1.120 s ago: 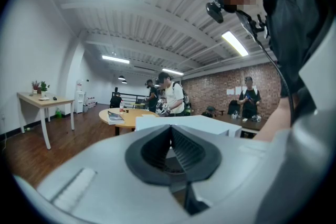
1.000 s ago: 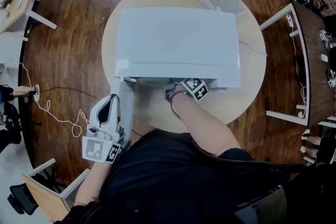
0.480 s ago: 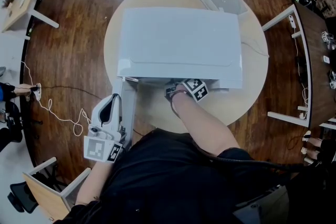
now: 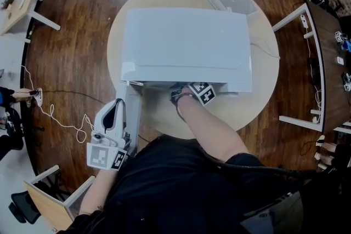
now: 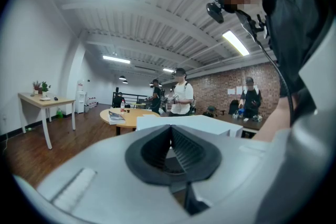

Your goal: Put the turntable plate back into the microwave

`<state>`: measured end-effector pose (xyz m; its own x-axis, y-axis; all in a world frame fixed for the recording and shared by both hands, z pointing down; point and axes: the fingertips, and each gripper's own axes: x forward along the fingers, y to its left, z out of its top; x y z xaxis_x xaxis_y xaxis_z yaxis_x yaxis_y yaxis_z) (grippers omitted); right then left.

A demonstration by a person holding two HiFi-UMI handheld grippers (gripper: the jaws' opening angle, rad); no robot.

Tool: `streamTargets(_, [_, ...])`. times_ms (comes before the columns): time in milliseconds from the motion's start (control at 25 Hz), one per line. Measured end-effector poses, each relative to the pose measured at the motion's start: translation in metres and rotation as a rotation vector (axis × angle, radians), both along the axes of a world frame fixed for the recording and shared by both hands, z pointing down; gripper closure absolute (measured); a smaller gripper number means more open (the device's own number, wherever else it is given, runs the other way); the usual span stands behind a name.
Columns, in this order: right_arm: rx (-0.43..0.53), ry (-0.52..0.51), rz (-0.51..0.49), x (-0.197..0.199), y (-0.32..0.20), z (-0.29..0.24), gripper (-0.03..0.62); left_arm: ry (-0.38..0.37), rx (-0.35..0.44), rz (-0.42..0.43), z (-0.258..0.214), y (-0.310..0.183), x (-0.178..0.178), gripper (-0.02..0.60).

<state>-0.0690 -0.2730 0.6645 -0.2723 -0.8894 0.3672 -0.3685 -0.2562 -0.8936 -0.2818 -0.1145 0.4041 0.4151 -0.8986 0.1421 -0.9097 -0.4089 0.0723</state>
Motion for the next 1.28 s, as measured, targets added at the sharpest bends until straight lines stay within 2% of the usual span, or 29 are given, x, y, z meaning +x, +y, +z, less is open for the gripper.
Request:
streamTargets(480, [-0.056,0.007,-0.021,-0.007,-0.001,0.007,0.569,0.000,0.000,-0.011,0.001,-0.003,-0.002,0.577])
streamTargets(960, [-0.065,-0.014,0.021,0.001,0.002,0.008,0.554,0.002,-0.001,-0.018,0.002,-0.004,-0.003,0.578])
streamTargets(1280, [-0.027,-0.008,0.048,0.011,0.002,0.000,0.476,-0.001,0.001,-0.010,0.003,-0.004,-0.003,0.578])
